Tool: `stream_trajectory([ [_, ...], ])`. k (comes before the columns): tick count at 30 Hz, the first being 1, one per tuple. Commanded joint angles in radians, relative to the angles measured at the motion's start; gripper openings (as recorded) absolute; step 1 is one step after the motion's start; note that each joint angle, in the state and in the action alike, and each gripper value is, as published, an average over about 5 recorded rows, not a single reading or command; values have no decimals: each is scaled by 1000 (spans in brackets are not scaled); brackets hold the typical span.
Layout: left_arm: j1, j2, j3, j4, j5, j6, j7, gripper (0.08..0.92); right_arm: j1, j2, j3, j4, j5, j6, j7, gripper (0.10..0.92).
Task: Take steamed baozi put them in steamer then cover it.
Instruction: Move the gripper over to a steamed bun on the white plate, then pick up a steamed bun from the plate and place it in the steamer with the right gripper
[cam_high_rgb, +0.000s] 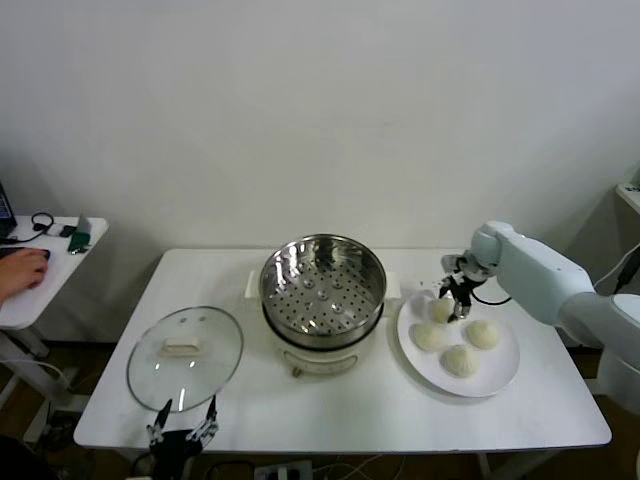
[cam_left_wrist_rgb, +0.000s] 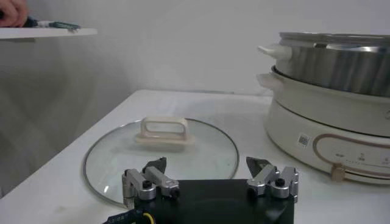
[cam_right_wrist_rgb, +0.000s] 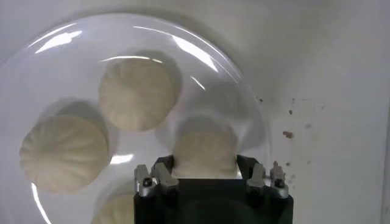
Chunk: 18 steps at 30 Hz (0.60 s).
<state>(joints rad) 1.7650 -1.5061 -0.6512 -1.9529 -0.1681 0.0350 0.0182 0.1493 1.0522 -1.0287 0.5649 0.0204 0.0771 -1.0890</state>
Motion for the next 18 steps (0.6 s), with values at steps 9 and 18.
stream_trajectory([
  [9,4,-2,1,-5,2,2,-5,823,286,-42,-173,147,101,74,-42,667],
  [18,1,0,7,-1,15,3,-6,823,708,24,-320,435,179,272,-62,645],
])
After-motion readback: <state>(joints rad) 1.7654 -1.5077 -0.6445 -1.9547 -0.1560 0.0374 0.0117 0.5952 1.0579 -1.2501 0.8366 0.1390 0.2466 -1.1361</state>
